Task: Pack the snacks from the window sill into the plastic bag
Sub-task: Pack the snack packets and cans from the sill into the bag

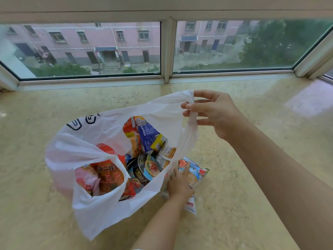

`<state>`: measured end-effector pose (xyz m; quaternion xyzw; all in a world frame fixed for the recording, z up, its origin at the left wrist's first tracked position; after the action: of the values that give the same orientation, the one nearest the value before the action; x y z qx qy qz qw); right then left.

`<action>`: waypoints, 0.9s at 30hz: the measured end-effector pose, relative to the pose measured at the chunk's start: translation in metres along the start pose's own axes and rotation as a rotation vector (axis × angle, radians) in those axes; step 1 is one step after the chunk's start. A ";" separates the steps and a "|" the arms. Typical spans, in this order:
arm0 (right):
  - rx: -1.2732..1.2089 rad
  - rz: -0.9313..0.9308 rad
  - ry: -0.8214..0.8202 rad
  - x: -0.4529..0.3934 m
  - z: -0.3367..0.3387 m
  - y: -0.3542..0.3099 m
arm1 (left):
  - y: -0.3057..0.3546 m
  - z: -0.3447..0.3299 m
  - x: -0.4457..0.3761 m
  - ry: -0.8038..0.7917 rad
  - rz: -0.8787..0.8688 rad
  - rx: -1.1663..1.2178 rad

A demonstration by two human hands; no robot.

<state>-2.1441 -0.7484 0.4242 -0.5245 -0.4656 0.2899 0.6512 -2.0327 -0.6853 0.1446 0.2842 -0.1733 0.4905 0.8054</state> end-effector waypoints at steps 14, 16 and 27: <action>0.113 -0.084 0.166 0.033 -0.003 -0.008 | 0.011 0.108 0.100 0.059 -0.289 0.120; 0.125 -0.086 0.183 0.037 -0.010 -0.014 | 0.003 0.126 0.123 0.094 -0.336 0.141; 0.146 -0.080 0.345 0.042 -0.033 -0.032 | -0.081 0.234 0.166 0.114 -0.337 0.231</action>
<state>-2.1005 -0.7345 0.4671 -0.4989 -0.3454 0.2025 0.7686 -1.8850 -0.7465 0.3960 0.3714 -0.0204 0.3808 0.8465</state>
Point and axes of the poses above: each hand's wrist, its own x-axis away from the middle knuckle, its own z-axis out of the back of the hand, y = z × x, the point moved 6 cm from there along -x, towards the middle knuckle, and after that the axes turned 1 degree about z, right-handed, at the moved point
